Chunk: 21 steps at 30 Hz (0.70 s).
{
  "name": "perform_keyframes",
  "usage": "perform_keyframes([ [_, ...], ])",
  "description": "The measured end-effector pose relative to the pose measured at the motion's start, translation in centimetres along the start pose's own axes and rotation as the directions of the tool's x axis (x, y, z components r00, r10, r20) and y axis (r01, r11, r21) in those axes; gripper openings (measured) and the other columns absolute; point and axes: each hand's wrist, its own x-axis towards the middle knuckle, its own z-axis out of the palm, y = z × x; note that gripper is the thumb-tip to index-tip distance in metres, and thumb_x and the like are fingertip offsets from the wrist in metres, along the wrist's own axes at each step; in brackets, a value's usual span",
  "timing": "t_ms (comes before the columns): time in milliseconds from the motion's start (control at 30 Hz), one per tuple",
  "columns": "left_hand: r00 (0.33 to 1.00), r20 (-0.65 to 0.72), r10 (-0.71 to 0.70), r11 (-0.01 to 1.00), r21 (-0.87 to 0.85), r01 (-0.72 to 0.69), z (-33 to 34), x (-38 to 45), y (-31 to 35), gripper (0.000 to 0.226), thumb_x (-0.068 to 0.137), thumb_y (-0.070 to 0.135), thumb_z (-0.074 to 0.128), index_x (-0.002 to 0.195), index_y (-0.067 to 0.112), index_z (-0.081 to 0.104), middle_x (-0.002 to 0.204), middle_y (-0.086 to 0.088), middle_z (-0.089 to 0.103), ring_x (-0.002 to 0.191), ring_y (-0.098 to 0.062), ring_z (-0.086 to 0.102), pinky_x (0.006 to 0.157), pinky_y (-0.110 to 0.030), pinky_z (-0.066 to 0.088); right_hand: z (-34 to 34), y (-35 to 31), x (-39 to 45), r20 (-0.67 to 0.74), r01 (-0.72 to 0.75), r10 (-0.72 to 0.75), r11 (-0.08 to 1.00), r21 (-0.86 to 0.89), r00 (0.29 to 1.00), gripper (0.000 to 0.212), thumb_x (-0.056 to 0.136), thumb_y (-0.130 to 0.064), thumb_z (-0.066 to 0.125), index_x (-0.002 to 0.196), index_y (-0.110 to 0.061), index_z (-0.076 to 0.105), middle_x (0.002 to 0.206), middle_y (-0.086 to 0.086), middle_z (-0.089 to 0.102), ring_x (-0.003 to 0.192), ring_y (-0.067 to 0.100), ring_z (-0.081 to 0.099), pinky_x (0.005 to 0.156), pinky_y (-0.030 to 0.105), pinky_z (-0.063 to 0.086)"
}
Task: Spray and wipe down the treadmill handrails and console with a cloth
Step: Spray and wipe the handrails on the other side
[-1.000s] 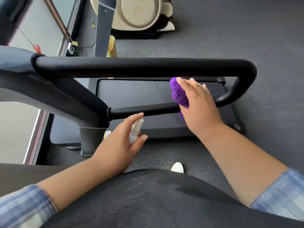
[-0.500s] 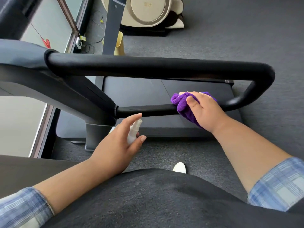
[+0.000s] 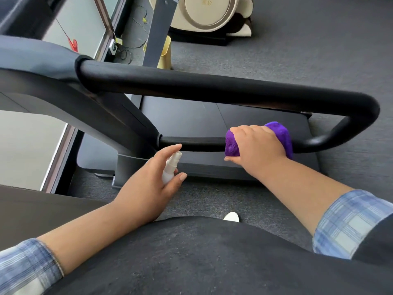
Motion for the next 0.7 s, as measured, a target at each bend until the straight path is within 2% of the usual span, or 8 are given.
perform_keyframes([
  [167, 1.0, -0.02, -0.023, 1.0, 0.006, 0.023, -0.7, -0.5, -0.6, 0.06, 0.087, 0.051, 0.059, 0.136, 0.06, 0.025, 0.114, 0.023, 0.057, 0.1, 0.007, 0.057, 0.079, -0.015, 0.041, 0.2, -1.6, 1.1, 0.021, 0.087, -0.087, 0.996, -0.025, 0.996, 0.088, 0.076, -0.076, 0.062, 0.139, -0.015, 0.05, 0.125, 0.002, 0.066, 0.109, 0.026, 0.063, 0.093, 0.041, 0.049],
  [367, 1.0, 0.024, -0.011, 0.999, 0.039, 0.01, -0.2, -0.1, 0.0, 0.061, 0.089, 0.047, 0.061, 0.135, 0.06, 0.023, 0.113, 0.02, 0.058, 0.101, 0.011, 0.055, 0.078, -0.005, 0.036, -0.5, -4.7, 2.8, 0.05, 0.148, -0.146, 0.989, -0.02, 0.988, 0.075, 0.081, -0.074, 0.061, 0.128, -0.018, 0.049, 0.114, 0.001, 0.064, 0.1, 0.025, 0.063, 0.085, 0.04, 0.05],
  [467, 0.998, 0.051, 0.033, 0.999, 0.035, -0.034, 0.4, 0.5, 1.0, 0.06, 0.088, 0.049, 0.059, 0.134, 0.062, 0.023, 0.116, 0.036, 0.05, 0.103, 0.013, 0.053, 0.078, -0.003, 0.038, -0.7, -7.2, 3.9, 0.045, 0.187, -0.189, 0.981, 0.04, 0.981, 0.078, 0.08, -0.073, 0.063, 0.134, -0.018, 0.046, 0.118, 0.001, 0.062, 0.105, 0.026, 0.061, 0.088, 0.04, 0.047],
  [533, 0.996, 0.076, 0.055, 0.998, 0.03, -0.057, 0.8, 0.8, 1.8, 0.06, 0.087, 0.052, 0.057, 0.135, 0.06, 0.022, 0.118, 0.038, 0.049, 0.104, 0.005, 0.057, 0.082, -0.013, 0.042, -0.7, -7.9, 4.3, 0.045, 0.186, -0.191, 0.977, 0.101, 0.981, 0.088, 0.081, -0.072, 0.062, 0.146, -0.02, 0.036, 0.137, 0.005, 0.055, 0.123, 0.027, 0.055, 0.101, 0.042, 0.043],
  [600, 0.994, 0.088, 0.068, 0.997, 0.02, -0.07, 0.9, 1.1, 2.4, 0.06, 0.085, 0.059, 0.055, 0.135, 0.061, 0.023, 0.122, 0.031, 0.053, 0.104, -0.001, 0.059, 0.083, -0.025, 0.047, -1.1, -6.9, 3.8, 0.043, 0.193, -0.209, 0.953, 0.235, 0.977, 0.096, 0.081, -0.068, 0.065, 0.155, -0.023, 0.024, 0.159, 0.008, 0.033, 0.144, 0.028, 0.035, 0.118, 0.045, 0.03],
  [633, 0.993, 0.089, 0.079, 0.997, 0.011, -0.08, 0.9, 1.2, 2.5, 0.058, 0.084, 0.064, 0.052, 0.135, 0.062, 0.024, 0.121, 0.031, 0.054, 0.104, -0.002, 0.059, 0.084, -0.027, 0.047, -1.6, -5.9, 3.3, 0.042, 0.183, -0.21, 0.92, 0.345, 0.977, 0.098, 0.081, -0.065, 0.068, 0.157, -0.025, 0.023, 0.163, 0.008, 0.025, 0.148, 0.027, 0.028, 0.121, 0.044, 0.024],
  [700, 0.992, 0.083, 0.095, 0.995, -0.001, -0.096, 0.9, 1.4, 2.5, 0.056, 0.081, 0.068, 0.047, 0.133, 0.065, 0.026, 0.119, 0.035, 0.052, 0.104, -0.003, 0.06, 0.084, -0.029, 0.047, -2.2, -3.4, 2.7, 0.037, 0.153, -0.198, 0.852, 0.502, 0.98, 0.097, 0.078, -0.06, 0.075, 0.156, -0.026, 0.028, 0.163, 0.008, 0.026, 0.148, 0.025, 0.028, 0.121, 0.042, 0.024],
])
